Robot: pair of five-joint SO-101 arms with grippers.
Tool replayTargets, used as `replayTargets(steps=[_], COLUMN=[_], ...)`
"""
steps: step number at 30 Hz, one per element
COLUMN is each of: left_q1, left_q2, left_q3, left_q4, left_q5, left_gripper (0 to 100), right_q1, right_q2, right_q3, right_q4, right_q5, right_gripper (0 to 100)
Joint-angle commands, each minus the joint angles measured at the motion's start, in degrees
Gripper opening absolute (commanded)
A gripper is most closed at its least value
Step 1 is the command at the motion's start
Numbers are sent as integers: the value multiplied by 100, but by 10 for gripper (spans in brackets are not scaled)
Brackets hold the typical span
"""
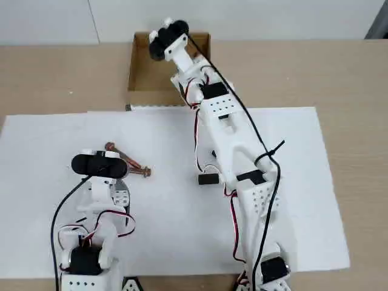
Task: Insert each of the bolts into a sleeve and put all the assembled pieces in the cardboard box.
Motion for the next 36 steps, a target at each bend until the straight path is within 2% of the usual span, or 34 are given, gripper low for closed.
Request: replayTargets(steps=[1,3,8,13,20,27,33,36], left_q1=[-26,-26,-26,-18,-18,-9,-9,-9], left_q2=[-62,-62,-62,-62,-62,-62,-62,-62], left_q3=[-22,-22,-22,-22,-22,-22,-22,-22], left_q4=[-132,-132,-132,-132,-132,-132,-132,-132], left_q5=[18,18,18,18,18,18,18,18], left_gripper=[6,6,6,6,6,6,6,6], right_q1=[66,57,22,57,48,57,31,-48], right_q2=[-171,-180,-532,-980,-1560,-2018,-2651,-2993], right_q3=[-352,-554,-1152,-1459,-1468,-1486,-1398,-835], right_q4=[48,295,1982,3073,4119,5965,6158,6158], right_q5=[44,35,26,0,-1169,-1196,-1187,-1178], right_gripper=[13,9,2,2,3,3,4,4])
